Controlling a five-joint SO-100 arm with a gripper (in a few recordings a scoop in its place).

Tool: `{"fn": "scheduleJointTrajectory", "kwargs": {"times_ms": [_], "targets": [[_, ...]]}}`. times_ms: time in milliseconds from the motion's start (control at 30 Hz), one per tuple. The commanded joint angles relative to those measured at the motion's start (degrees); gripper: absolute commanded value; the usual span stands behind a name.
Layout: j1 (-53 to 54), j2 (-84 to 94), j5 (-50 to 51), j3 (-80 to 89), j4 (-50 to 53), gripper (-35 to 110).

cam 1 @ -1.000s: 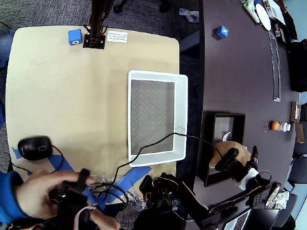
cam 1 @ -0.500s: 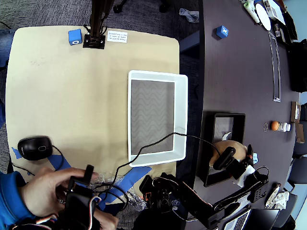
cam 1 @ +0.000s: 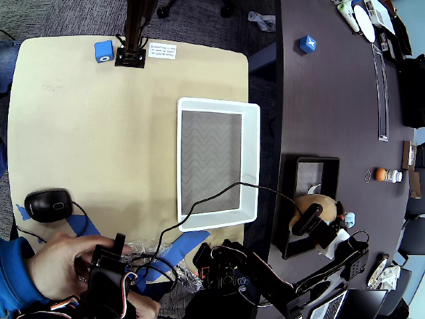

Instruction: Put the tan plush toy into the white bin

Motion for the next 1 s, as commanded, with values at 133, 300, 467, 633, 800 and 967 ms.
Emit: {"fn": "scheduleJointTrajectory", "kwargs": {"times_ms": [133,300,467,633,800,967], "targets": [[1.3,1.6,-0.2,0.5,1.1,33],[1.3,1.6,-0.2,0.5,1.1,25],[1.2,1.6,-0.2,0.9,1.2,19],[1.3,1.6,-0.3,1.0,1.2,14],[1.3,1.6,-0.3,0.6,1.2,11],[1.0,1.6,-2.6,0.8,1.1,10]]}}
